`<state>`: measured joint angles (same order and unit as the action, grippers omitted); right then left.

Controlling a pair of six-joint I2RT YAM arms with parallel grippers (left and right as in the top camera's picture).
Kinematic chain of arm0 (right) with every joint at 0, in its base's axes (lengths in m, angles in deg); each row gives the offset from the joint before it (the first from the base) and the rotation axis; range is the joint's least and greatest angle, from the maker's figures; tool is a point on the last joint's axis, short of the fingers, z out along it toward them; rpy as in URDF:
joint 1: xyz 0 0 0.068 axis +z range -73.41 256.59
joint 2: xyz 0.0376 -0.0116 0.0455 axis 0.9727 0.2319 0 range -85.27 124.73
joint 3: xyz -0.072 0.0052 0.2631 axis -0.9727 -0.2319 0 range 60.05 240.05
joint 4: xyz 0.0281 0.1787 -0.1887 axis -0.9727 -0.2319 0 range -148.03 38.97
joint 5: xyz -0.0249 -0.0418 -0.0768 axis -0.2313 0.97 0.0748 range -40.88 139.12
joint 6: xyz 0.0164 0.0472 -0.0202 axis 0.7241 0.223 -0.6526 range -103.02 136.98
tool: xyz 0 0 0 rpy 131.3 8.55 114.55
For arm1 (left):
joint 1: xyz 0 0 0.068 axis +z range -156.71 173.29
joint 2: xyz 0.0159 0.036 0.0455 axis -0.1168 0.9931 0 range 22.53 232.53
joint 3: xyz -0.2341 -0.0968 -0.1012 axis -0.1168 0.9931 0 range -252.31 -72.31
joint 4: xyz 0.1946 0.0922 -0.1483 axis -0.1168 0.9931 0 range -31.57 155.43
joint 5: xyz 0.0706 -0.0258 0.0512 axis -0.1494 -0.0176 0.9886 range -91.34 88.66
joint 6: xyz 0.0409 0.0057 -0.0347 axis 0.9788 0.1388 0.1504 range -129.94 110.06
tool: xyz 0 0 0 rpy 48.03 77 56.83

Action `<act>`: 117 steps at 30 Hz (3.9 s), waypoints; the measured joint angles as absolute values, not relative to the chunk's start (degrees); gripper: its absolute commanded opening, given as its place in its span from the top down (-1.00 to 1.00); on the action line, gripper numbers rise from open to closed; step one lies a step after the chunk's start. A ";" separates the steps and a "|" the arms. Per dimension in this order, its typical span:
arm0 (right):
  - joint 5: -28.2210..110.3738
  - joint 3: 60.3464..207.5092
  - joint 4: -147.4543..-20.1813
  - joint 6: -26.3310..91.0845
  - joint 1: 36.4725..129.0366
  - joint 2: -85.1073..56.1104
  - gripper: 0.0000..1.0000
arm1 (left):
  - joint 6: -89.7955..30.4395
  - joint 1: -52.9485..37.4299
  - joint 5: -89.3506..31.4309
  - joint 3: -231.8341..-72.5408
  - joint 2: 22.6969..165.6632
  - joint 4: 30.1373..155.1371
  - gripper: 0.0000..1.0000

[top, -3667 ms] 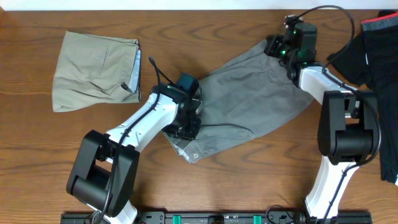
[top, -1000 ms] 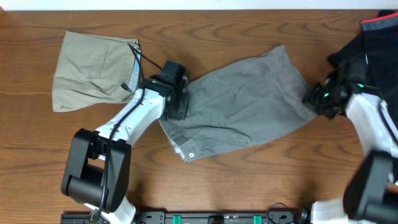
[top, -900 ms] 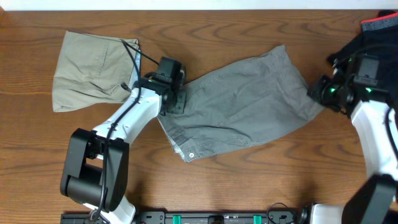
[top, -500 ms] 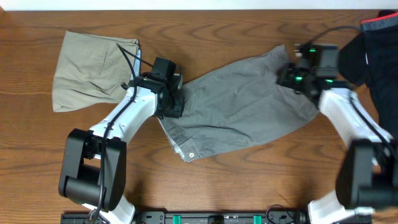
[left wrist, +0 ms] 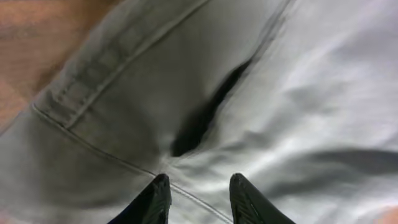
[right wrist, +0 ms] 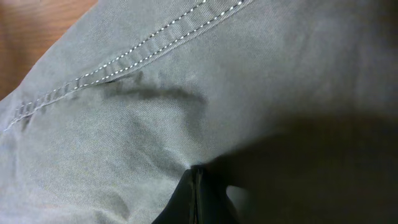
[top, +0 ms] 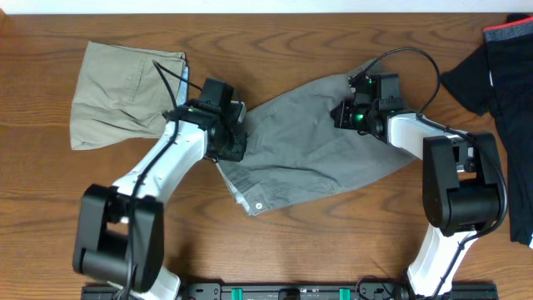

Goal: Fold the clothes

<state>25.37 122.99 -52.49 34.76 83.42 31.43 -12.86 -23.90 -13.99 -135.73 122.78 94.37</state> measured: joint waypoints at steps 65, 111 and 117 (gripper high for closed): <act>32.65 122.18 -84.62 34.82 77.74 14.76 0.97 | -9.45 -29.69 -19.89 -134.26 122.74 99.12 0.49; 32.65 122.16 -77.27 35.41 77.80 14.76 0.97 | -23.59 -10.46 -36.65 -146.09 139.85 98.64 0.78; 32.78 122.16 -73.21 34.48 80.19 14.76 0.98 | -21.30 -11.94 -35.34 -148.47 138.69 104.39 0.66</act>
<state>32.78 122.16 -73.21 34.48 80.19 14.76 -21.30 -11.94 -35.34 -148.47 138.69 104.39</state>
